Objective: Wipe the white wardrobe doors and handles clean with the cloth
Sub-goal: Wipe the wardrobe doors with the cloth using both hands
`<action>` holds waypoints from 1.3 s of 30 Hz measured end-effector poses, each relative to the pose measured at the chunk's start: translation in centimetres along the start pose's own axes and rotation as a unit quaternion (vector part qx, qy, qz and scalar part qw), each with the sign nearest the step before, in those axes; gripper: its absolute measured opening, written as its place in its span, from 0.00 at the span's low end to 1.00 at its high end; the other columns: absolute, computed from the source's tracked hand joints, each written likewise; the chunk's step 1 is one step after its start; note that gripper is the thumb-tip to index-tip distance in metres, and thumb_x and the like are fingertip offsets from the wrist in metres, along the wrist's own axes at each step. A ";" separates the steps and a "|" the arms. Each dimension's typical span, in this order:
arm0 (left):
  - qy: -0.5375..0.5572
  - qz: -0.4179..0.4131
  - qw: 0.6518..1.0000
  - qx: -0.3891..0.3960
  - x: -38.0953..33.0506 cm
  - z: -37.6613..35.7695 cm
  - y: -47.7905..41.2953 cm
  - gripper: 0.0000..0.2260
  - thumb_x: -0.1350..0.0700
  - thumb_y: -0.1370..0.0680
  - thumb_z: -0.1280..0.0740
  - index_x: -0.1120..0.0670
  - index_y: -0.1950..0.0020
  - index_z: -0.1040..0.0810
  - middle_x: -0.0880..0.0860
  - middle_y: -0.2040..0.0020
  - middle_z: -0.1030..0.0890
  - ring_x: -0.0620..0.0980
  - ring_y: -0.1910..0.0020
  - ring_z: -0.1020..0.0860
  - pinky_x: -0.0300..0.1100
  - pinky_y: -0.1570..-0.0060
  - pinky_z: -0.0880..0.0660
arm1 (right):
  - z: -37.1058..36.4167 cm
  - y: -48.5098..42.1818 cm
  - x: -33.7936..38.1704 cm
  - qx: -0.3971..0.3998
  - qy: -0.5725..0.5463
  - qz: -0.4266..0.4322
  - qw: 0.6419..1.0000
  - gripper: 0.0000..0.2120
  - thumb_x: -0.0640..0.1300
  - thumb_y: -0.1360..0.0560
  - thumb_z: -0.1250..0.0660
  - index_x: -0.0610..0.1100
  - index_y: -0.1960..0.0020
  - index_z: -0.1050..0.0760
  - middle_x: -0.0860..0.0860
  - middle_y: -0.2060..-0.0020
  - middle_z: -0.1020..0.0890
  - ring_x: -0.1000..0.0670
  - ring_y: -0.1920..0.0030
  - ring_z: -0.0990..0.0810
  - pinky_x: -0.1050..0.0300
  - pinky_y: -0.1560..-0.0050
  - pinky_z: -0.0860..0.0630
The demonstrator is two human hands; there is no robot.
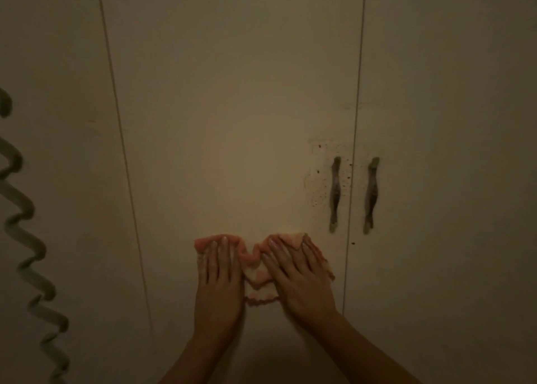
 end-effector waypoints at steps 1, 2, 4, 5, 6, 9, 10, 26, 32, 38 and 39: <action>0.003 -0.001 1.000 0.003 -0.7 0.0 0.0 0.35 0.56 0.33 0.41 0.63 0.25 0.38 0.64 0.23 0.44 0.66 0.24 0.44 0.62 0.28 0.44 | 0.0 0.5 -0.6 0.000 0.000 0.000 1.000 0.29 0.48 0.24 0.42 0.49 0.23 0.35 0.48 0.22 0.39 0.45 0.24 0.35 0.43 0.25 0.45; 0.007 -0.005 1.000 0.006 -1.5 0.0 -0.1 0.35 0.56 0.33 0.41 0.63 0.25 0.38 0.64 0.23 0.44 0.66 0.24 0.44 0.62 0.29 0.43 | 0.0 1.0 -1.2 -0.003 0.003 -0.003 1.000 0.29 0.47 0.24 0.42 0.49 0.23 0.36 0.48 0.22 0.40 0.45 0.24 0.35 0.43 0.25 0.45; 0.016 -0.014 1.000 0.002 -3.3 0.1 -0.5 0.36 0.56 0.32 0.40 0.62 0.24 0.39 0.63 0.23 0.45 0.66 0.24 0.47 0.62 0.30 0.42 | 0.0 2.4 -2.9 -0.004 0.010 -0.012 1.000 0.29 0.47 0.24 0.42 0.48 0.22 0.37 0.48 0.22 0.40 0.45 0.24 0.37 0.43 0.24 0.46; 0.020 -0.018 1.000 -0.002 -4.0 0.1 -0.6 0.36 0.55 0.32 0.39 0.61 0.24 0.40 0.63 0.23 0.46 0.65 0.24 0.47 0.62 0.30 0.42 | 0.0 2.9 -3.6 -0.002 0.012 -0.016 1.000 0.29 0.47 0.23 0.42 0.48 0.22 0.37 0.47 0.21 0.40 0.45 0.24 0.37 0.42 0.24 0.47; 0.025 -0.026 0.999 -0.002 -5.0 0.1 -0.9 0.37 0.55 0.32 0.38 0.60 0.24 0.42 0.63 0.23 0.46 0.65 0.24 0.47 0.62 0.30 0.42 | 0.1 3.5 -4.5 -0.002 0.016 -0.021 1.000 0.29 0.47 0.23 0.42 0.48 0.22 0.38 0.47 0.21 0.40 0.44 0.24 0.37 0.42 0.23 0.48; 0.033 -0.042 0.998 0.016 -7.8 -0.1 -1.8 0.41 0.55 0.32 0.32 0.60 0.22 0.46 0.62 0.22 0.47 0.65 0.24 0.44 0.63 0.30 0.40 | 0.7 4.7 -6.7 -0.009 0.029 -0.033 0.999 0.30 0.47 0.23 0.42 0.48 0.22 0.39 0.47 0.22 0.39 0.44 0.24 0.37 0.42 0.23 0.49; 0.037 -0.041 0.998 0.023 -8.8 -0.1 -2.1 0.42 0.55 0.32 0.30 0.60 0.22 0.45 0.62 0.22 0.47 0.65 0.24 0.44 0.64 0.30 0.40 | 0.9 5.1 -7.4 -0.013 0.033 -0.040 0.999 0.29 0.47 0.23 0.43 0.48 0.22 0.39 0.47 0.22 0.38 0.44 0.24 0.36 0.42 0.23 0.48; 0.057 -0.101 0.992 -0.043 -22.6 -0.8 -3.6 0.33 0.57 0.26 0.42 0.59 0.22 0.47 0.62 0.22 0.48 0.64 0.22 0.51 0.61 0.26 0.48 | 2.3 13.8 -18.3 -0.004 0.026 -0.145 0.989 0.29 0.46 0.22 0.43 0.47 0.22 0.40 0.44 0.22 0.38 0.40 0.24 0.37 0.37 0.26 0.43; 0.066 -0.142 0.985 -0.074 -27.3 -2.4 -2.5 0.29 0.56 0.24 0.44 0.59 0.23 0.44 0.61 0.23 0.45 0.64 0.23 0.46 0.60 0.26 0.49 | 2.3 17.9 -21.0 0.002 0.026 -0.181 0.983 0.29 0.48 0.21 0.44 0.47 0.21 0.42 0.45 0.22 0.39 0.40 0.24 0.38 0.40 0.23 0.49; 0.078 -0.159 0.979 -0.096 -32.1 -3.9 -0.9 0.26 0.56 0.22 0.44 0.58 0.24 0.40 0.59 0.24 0.38 0.61 0.26 0.39 0.58 0.26 0.48 | 1.8 21.9 -23.3 0.025 0.009 -0.217 0.976 0.28 0.49 0.21 0.44 0.46 0.22 0.42 0.43 0.22 0.41 0.40 0.23 0.42 0.36 0.25 0.46; 0.078 -0.168 0.978 -0.095 -32.7 -4.2 -0.6 0.25 0.56 0.22 0.45 0.58 0.24 0.39 0.59 0.25 0.37 0.61 0.26 0.38 0.58 0.27 0.46 | 1.7 22.6 -23.5 0.026 0.007 -0.222 0.975 0.29 0.49 0.22 0.44 0.46 0.21 0.43 0.42 0.22 0.42 0.39 0.23 0.43 0.36 0.25 0.45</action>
Point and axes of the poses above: each hand's wrist, its own y-axis away from the middle knuckle, its own z-axis out of the back of the hand, x = y × z, the point moved 1 cm from there along -y, towards the middle knuckle
